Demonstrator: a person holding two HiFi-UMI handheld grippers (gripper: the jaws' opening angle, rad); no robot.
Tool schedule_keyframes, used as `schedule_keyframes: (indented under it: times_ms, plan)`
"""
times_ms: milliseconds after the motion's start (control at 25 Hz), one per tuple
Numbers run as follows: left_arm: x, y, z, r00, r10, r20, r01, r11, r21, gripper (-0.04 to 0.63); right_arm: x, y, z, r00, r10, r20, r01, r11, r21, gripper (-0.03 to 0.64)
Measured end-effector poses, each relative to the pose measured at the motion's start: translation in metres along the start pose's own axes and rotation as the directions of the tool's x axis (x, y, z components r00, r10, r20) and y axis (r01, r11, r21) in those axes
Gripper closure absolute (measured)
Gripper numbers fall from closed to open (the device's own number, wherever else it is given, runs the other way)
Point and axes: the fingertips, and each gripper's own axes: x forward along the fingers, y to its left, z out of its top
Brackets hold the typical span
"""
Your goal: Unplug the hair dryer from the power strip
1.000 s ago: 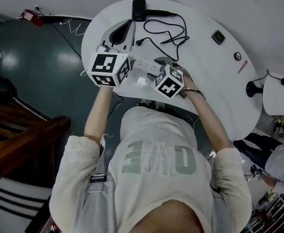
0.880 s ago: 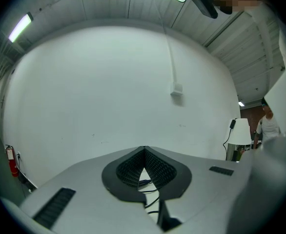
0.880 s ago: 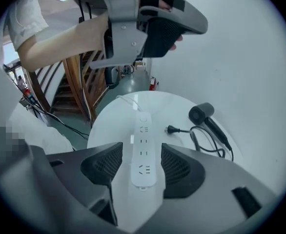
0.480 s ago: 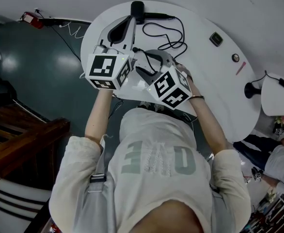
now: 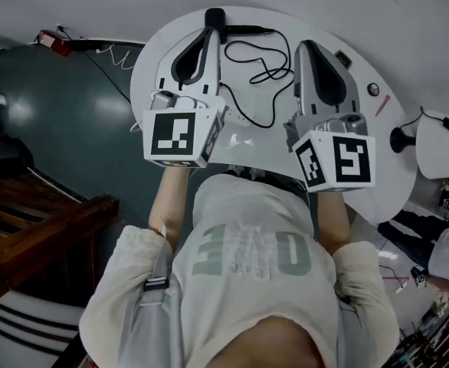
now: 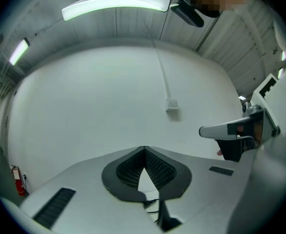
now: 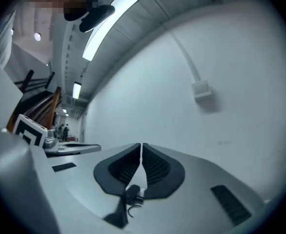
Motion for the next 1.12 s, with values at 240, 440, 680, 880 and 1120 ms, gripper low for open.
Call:
schedule_keyframes:
  times_ms: [240, 440, 680, 880, 1120]
  plan:
    - [-0.011, -0.024, 0.014, 0.999, 0.0, 0.039, -0.003, 0.996, 0.095, 0.581, -0.032, -0.025, 0.006, 0.986, -0.164, 0.039, 0.168, 0.974, -0.15, 0.595]
    - [-0.011, -0.027, 0.017, 0.999, -0.007, 0.049, 0.002, 0.996, 0.089, 0.581, -0.039, -0.027, -0.008, 0.983, -0.182, -0.002, 0.179, 0.967, -0.184, 0.597]
    - [-0.011, -0.028, 0.015, 0.999, -0.012, 0.047, 0.007, 0.996, 0.088, 0.581, -0.039, -0.027, -0.013, 0.984, -0.179, -0.017, 0.172, 0.965, -0.199, 0.597]
    - [-0.011, -0.03, 0.013, 0.999, -0.015, 0.036, 0.011, 0.994, 0.111, 0.581, -0.035, -0.026, -0.007, 0.981, -0.192, -0.001, 0.189, 0.968, -0.168, 0.597]
    - [-0.012, -0.03, 0.015, 0.999, -0.014, 0.034, 0.009, 0.992, 0.124, 0.581, -0.038, -0.029, -0.014, 0.985, -0.17, -0.024, 0.161, 0.963, -0.218, 0.598]
